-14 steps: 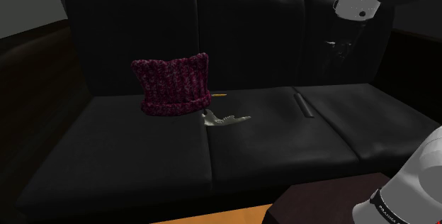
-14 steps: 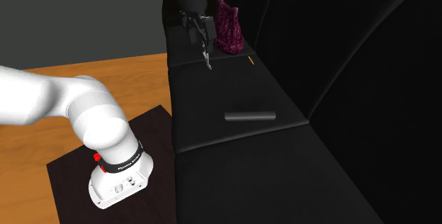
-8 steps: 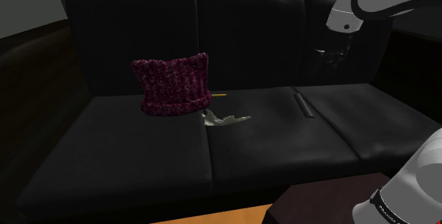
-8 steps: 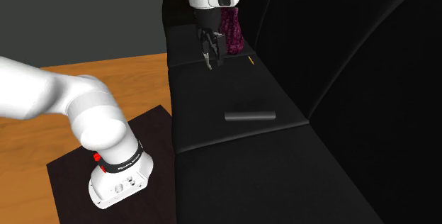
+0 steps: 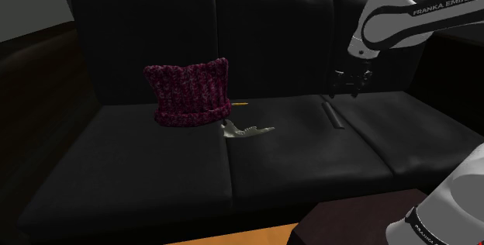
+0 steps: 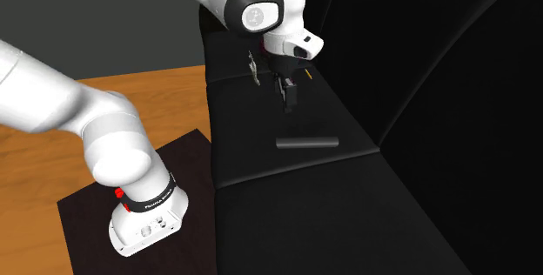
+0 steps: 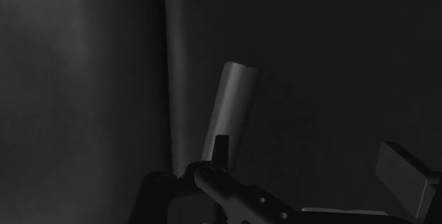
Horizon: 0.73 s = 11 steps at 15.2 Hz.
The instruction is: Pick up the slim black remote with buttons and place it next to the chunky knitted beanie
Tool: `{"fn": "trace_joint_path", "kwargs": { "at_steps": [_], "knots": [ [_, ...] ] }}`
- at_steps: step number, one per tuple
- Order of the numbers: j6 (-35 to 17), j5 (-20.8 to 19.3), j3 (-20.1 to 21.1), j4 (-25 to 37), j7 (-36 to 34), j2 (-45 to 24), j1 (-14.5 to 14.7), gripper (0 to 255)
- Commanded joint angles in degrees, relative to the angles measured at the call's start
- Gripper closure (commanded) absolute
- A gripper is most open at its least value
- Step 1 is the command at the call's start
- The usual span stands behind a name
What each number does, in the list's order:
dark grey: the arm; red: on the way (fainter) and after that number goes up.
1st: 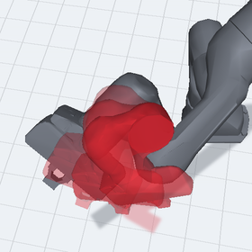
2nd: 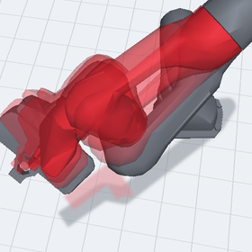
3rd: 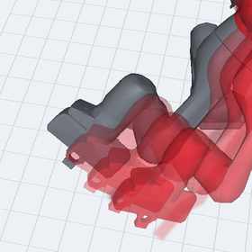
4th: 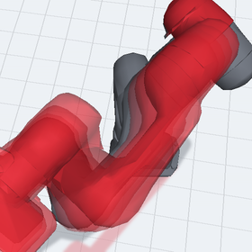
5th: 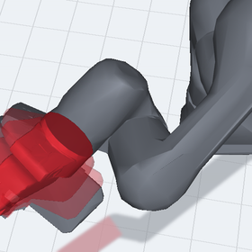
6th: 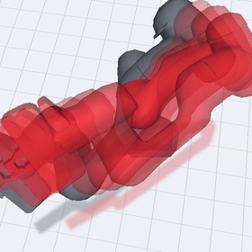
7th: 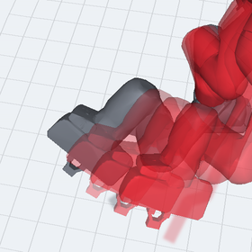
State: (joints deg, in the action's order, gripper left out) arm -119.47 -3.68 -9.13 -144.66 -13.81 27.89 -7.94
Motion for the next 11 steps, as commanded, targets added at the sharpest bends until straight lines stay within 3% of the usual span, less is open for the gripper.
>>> {"fn": "trace_joint_path", "kwargs": {
  "at_steps": [1, 7, 11],
  "knots": [
    [-3.6, 0.8, -1.5, 0.1, -1.1, -3.8, -1.1, 0],
    [-13.7, 5.3, -5.6, 0.1, -3.3, -14.6, -3.1, 0],
    [-17.1, 6.6, -6.1, -0.7, -2.9, -17.5, -3.0, 0]
  ]
}}
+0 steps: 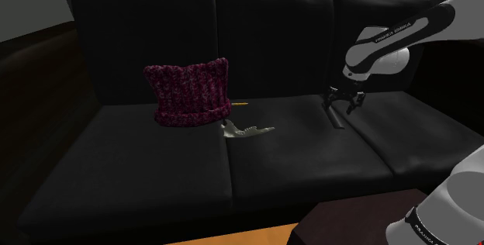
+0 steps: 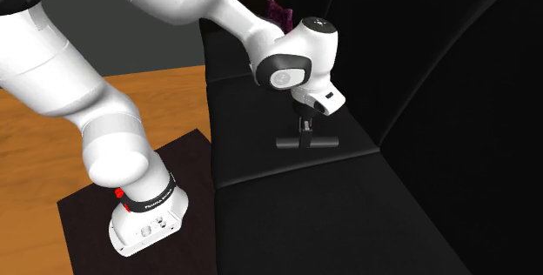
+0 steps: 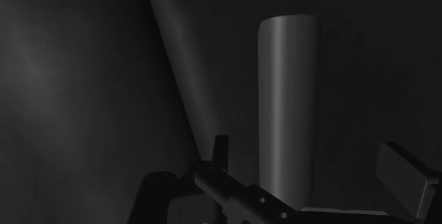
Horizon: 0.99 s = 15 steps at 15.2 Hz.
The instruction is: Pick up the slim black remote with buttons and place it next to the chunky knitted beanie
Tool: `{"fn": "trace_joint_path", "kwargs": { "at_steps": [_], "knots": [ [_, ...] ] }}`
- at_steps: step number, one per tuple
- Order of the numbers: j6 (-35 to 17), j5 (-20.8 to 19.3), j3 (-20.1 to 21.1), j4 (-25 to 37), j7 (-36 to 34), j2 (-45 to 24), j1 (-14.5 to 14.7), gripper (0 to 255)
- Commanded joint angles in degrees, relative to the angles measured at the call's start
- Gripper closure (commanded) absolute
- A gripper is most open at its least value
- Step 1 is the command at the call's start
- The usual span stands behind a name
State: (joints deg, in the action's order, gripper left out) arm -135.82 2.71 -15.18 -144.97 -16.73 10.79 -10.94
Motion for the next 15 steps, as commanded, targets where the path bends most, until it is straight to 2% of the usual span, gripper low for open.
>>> {"fn": "trace_joint_path", "kwargs": {
  "at_steps": [1, 5, 12, 13, 15],
  "knots": [
    [-1.7, 0.5, -0.1, -0.7, 0.2, -1.0, 0.1, 0],
    [-4.8, 1.6, -0.2, -1.5, 1.1, -3.3, 0.5, 0],
    [-4.7, 1.6, -0.2, -1.5, 1.1, -3.3, 0.5, 0],
    [-4.7, 1.6, -0.2, -1.5, 1.1, -3.3, 0.5, 255],
    [-4.7, 1.6, -0.2, -1.5, 1.1, -3.3, 0.5, 255]
  ]
}}
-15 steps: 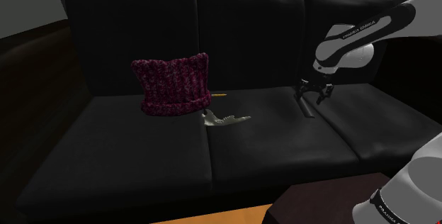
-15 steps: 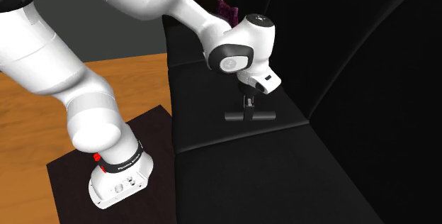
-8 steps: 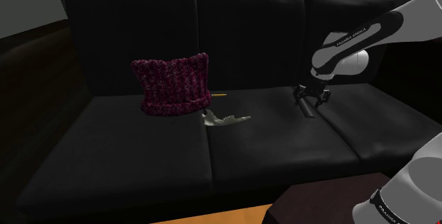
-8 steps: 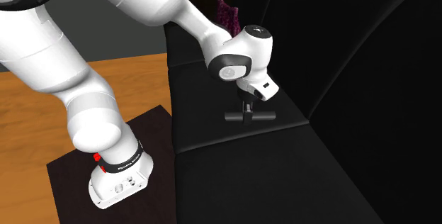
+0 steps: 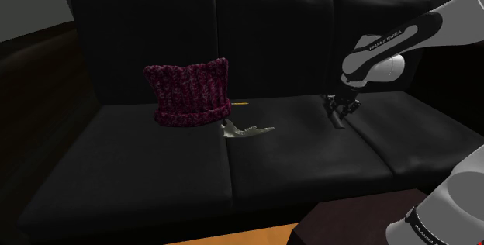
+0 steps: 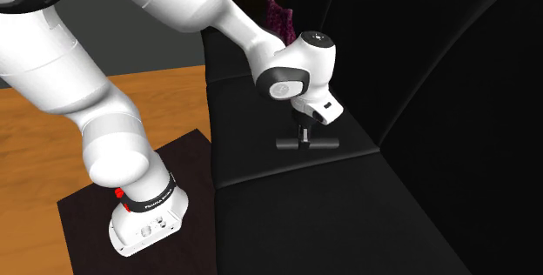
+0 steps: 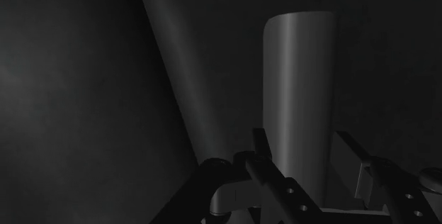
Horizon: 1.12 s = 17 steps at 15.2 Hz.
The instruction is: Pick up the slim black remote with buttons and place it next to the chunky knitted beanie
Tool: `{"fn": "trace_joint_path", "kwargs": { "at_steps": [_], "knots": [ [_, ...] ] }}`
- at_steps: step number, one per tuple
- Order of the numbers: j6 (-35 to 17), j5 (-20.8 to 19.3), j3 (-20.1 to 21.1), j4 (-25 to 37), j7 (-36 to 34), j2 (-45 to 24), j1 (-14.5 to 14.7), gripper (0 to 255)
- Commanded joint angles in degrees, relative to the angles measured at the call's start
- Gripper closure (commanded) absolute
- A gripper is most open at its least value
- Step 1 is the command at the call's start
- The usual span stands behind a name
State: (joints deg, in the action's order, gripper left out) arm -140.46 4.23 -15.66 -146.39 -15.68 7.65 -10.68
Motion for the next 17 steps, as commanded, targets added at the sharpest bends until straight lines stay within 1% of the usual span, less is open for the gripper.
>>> {"fn": "trace_joint_path", "kwargs": {
  "at_steps": [1, 7, 17],
  "knots": [
    [-0.2, 0.1, 0.2, -0.1, 0.0, -0.3, 0.2, 255],
    [-0.1, 0.1, 0.2, -0.1, 0.0, -0.2, 0.2, 255],
    [8.5, -2.4, 0.9, 2.9, -2.3, 5.7, -0.4, 255]
  ]
}}
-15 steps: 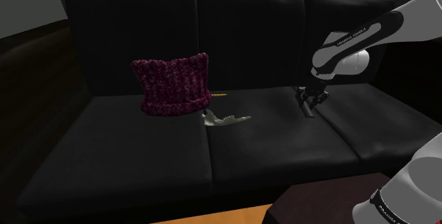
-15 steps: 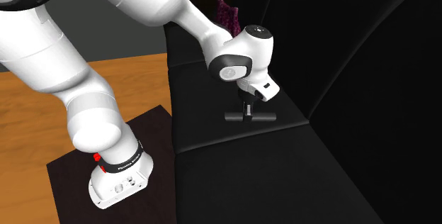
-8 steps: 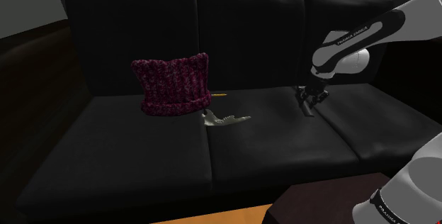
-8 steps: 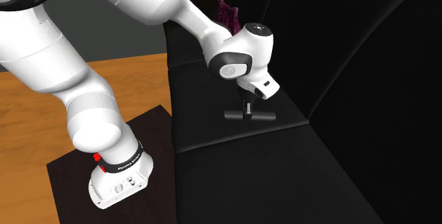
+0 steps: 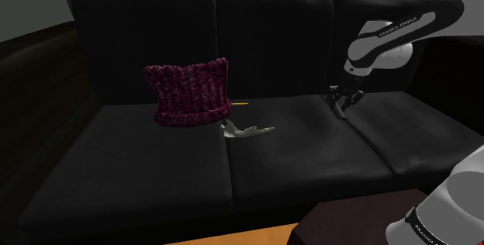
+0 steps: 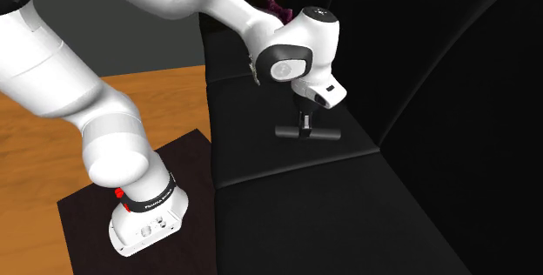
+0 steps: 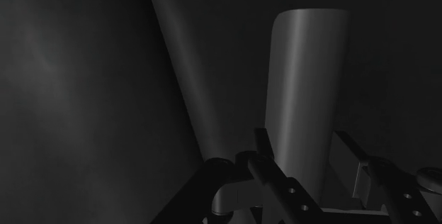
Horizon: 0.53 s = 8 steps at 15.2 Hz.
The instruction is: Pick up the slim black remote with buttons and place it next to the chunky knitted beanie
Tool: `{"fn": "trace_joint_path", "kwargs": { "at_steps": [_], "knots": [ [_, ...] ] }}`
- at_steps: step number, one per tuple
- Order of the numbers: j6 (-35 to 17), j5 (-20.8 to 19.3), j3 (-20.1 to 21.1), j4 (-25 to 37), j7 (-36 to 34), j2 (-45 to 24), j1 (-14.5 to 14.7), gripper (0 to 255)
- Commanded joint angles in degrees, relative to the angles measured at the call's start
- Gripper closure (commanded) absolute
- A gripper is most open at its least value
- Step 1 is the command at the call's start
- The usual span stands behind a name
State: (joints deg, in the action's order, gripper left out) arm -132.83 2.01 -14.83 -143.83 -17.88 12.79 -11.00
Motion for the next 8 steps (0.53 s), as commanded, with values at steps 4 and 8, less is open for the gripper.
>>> {"fn": "trace_joint_path", "kwargs": {
  "at_steps": [4, 8],
  "knots": [
    [4.3, -0.8, 0.3, 1.9, -0.8, 2.4, -0.3, 255],
    [7.6, -1.3, 0.6, 3.7, -1.4, 4.1, -0.4, 255]
  ]
}}
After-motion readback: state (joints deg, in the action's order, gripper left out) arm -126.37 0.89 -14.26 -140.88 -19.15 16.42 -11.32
